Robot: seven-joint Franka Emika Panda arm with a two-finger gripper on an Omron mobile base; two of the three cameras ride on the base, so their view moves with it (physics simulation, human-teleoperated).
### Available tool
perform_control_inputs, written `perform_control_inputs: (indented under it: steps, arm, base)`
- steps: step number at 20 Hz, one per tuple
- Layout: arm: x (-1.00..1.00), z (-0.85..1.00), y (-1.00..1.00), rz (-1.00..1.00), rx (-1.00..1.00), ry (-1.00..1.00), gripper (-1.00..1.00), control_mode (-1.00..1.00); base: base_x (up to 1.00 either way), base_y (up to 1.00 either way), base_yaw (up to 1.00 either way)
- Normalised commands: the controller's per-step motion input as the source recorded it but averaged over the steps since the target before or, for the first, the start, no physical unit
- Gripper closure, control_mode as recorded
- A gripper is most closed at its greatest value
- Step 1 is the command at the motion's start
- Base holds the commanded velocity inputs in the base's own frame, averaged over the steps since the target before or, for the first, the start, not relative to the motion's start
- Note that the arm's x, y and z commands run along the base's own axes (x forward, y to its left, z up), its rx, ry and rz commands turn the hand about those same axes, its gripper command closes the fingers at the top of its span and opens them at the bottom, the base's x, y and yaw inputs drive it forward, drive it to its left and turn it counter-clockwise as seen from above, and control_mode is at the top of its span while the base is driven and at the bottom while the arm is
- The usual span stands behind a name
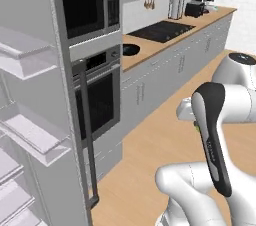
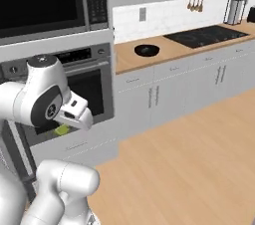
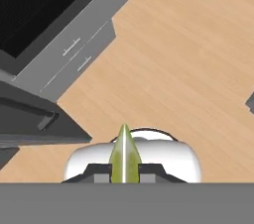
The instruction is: Grab a lemon wedge from the fridge and one ice cube from the ice bowl, and put them in the glass of lemonade.
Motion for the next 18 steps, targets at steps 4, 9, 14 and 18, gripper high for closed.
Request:
perform_control_inputs:
  steps: [4,9,14,18]
  arm:
    - [0.0,0.0,0.0,0.0,0.0,0.0,1.0,1.0]
    - [0.0,0.0,0.0,0.0,0.0,0.0,1.0,1.0]
    - [0.0,0.0,0.0,0.0,0.0,0.0,1.0,1.0]
    - [0.0,0.0,0.0,0.0,0.0,0.0,1.0,1.0]
  base:
    - [1.0,-0.46,-0.04]
    - [1.0,0.0,0.0]
    - [1.0,-0.28,0.21]
    - [1.0,-0.54,0.45]
